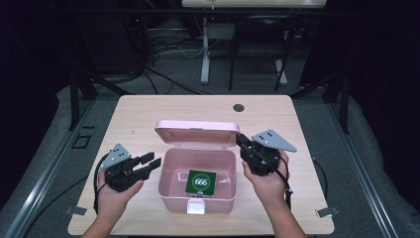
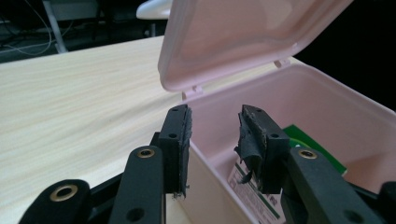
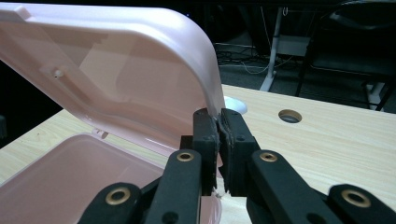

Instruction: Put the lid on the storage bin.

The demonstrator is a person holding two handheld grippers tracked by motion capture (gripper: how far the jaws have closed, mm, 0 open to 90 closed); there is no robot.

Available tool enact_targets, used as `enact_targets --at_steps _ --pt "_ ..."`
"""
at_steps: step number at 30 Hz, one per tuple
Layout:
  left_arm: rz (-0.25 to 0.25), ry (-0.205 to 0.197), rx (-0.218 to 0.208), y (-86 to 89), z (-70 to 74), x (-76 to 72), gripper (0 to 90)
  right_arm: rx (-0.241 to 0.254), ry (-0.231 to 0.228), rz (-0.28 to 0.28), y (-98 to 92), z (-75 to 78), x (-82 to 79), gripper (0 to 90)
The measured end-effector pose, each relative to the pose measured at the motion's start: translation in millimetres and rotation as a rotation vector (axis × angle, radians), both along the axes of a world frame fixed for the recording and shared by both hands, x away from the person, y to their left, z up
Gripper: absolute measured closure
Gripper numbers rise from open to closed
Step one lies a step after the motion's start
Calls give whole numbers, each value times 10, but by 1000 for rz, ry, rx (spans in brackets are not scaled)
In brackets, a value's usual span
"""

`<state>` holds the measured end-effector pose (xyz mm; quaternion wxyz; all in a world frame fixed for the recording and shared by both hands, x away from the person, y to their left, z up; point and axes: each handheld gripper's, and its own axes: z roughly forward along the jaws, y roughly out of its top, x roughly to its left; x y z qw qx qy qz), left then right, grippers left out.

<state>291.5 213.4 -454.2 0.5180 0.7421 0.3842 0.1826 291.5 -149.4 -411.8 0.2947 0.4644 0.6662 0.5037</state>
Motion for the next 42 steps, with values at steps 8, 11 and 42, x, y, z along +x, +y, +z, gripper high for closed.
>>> enact_targets --at_steps 8,11,42 --pt "30 -20 8 -13 183 95 615 0 3 4 -5 -1 -27 855" --pt "44 -25 4 8 243 137 613 -1 2 4 -6 -5 -30 855" --pt "65 -117 3 -202 560 300 801 53 -9 24 -123 71 -122 848"
